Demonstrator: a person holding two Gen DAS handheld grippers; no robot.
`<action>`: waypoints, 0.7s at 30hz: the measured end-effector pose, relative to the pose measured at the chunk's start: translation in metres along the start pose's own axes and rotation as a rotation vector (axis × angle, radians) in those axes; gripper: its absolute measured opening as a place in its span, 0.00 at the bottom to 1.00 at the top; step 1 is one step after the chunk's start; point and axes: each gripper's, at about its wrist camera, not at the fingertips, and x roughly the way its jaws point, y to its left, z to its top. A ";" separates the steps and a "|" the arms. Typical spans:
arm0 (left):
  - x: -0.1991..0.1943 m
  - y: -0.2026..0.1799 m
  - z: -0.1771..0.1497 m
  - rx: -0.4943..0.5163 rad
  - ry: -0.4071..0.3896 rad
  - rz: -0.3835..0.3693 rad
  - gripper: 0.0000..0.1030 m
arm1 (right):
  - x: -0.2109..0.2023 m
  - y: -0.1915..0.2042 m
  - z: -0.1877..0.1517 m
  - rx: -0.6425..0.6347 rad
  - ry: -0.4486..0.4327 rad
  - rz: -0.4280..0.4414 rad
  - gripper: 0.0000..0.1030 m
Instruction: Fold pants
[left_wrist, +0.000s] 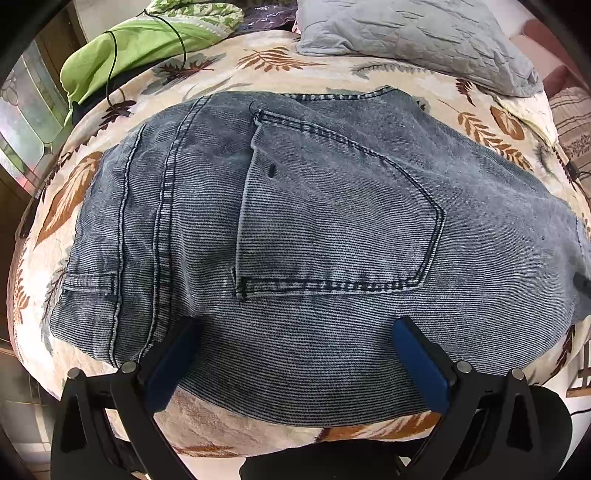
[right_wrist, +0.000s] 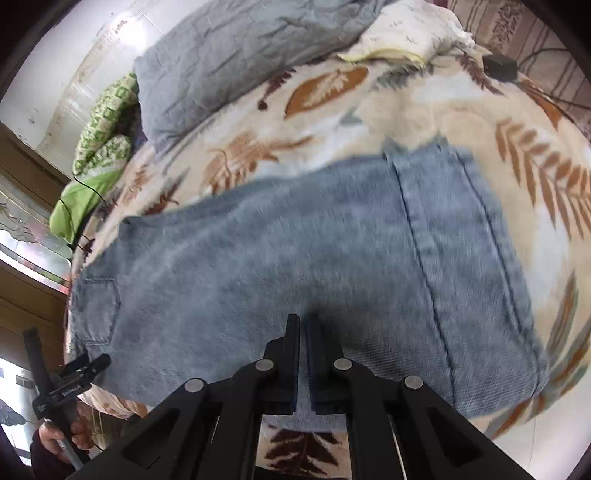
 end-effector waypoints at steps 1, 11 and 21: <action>0.000 -0.001 0.000 0.008 0.003 0.002 1.00 | 0.000 0.000 -0.003 -0.014 -0.009 -0.003 0.06; -0.045 -0.024 0.008 0.078 -0.068 0.021 1.00 | -0.089 -0.005 -0.023 -0.073 -0.217 0.013 0.06; -0.159 -0.083 0.018 0.221 -0.405 -0.047 1.00 | -0.203 -0.004 -0.046 -0.126 -0.560 0.098 0.06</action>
